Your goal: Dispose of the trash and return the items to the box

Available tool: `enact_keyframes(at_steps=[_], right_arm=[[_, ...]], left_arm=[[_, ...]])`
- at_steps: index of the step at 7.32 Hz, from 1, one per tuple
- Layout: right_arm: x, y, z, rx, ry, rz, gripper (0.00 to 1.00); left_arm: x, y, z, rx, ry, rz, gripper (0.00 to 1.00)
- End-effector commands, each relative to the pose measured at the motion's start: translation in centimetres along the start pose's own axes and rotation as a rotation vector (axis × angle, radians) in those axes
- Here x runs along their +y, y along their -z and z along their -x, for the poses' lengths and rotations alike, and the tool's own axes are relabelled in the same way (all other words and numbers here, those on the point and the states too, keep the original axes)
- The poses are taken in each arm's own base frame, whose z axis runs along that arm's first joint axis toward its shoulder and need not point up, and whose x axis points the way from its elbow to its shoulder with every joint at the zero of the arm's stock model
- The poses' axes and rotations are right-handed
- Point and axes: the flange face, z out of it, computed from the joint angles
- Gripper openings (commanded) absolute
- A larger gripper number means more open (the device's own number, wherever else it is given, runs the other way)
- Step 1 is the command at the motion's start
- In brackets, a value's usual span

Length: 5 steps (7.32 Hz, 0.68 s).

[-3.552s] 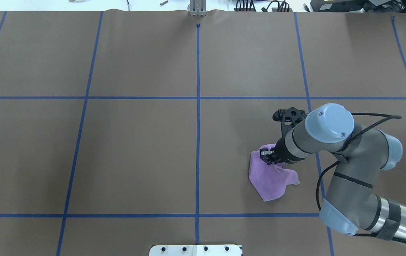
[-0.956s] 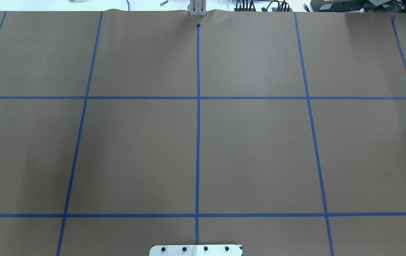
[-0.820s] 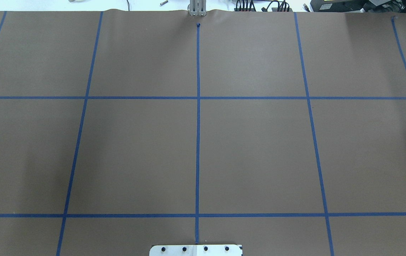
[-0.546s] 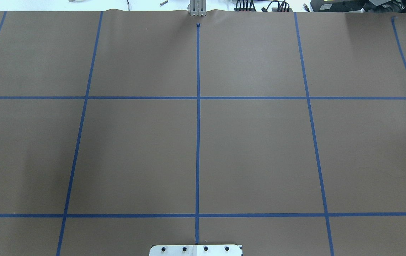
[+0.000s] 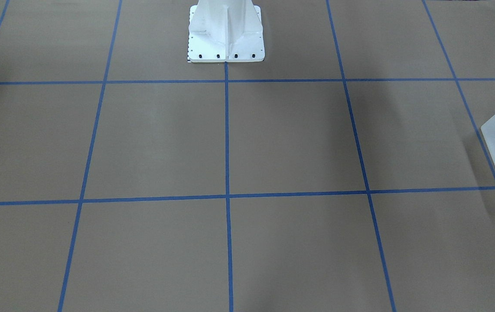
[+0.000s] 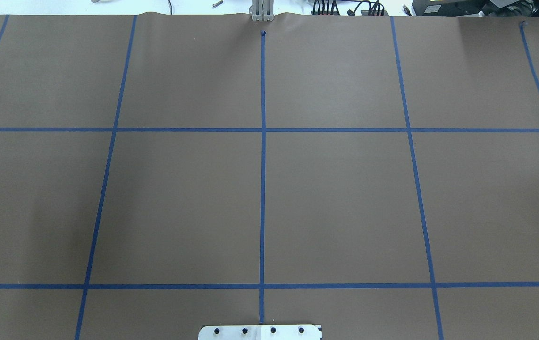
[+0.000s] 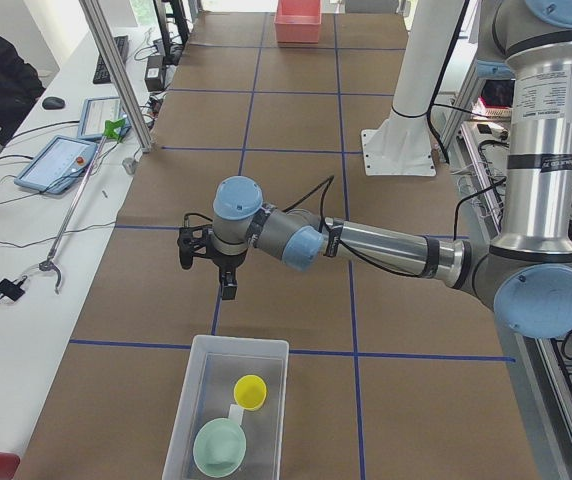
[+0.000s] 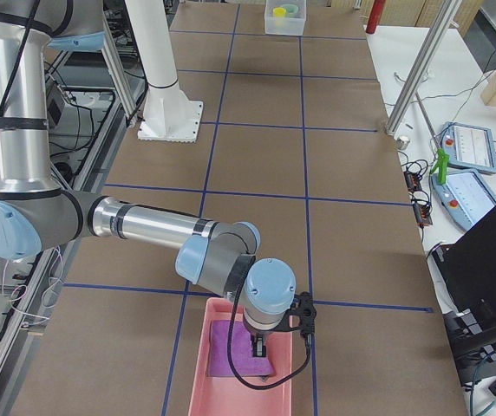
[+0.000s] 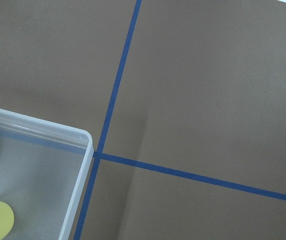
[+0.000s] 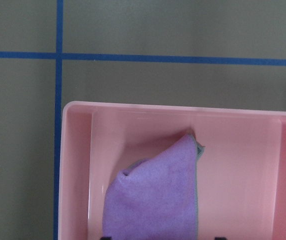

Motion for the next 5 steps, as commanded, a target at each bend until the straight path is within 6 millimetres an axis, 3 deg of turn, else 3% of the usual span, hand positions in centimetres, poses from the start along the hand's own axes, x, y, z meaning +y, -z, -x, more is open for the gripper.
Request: enact_keyframes(at_steps=[1,2,3,5], right_arm=[[-2.4,2.9,1.8,0.032,-0.003,-0.111,1.0],[-3.1,5.3,4.5,-0.018,-0.029,-0.191,1.0],[-2.9,5.7,5.6,-0.055,-0.018,-0.207,1.0],[-4.0,3.7,8.0,-0.079,-0.024,-0.165,1.0]], left_arm=[[0.4,-0.2,0.8,-0.012,-0.024,0.004,0.98],[1.2,-0.6,1.9,-0.025,-0.085,0.013,0.98],[1.6,-1.1,3.1,-0.038,-0.137,0.025,0.98],[3.4,-0.6,6.2,-0.052,-0.098,0.03,0.98]])
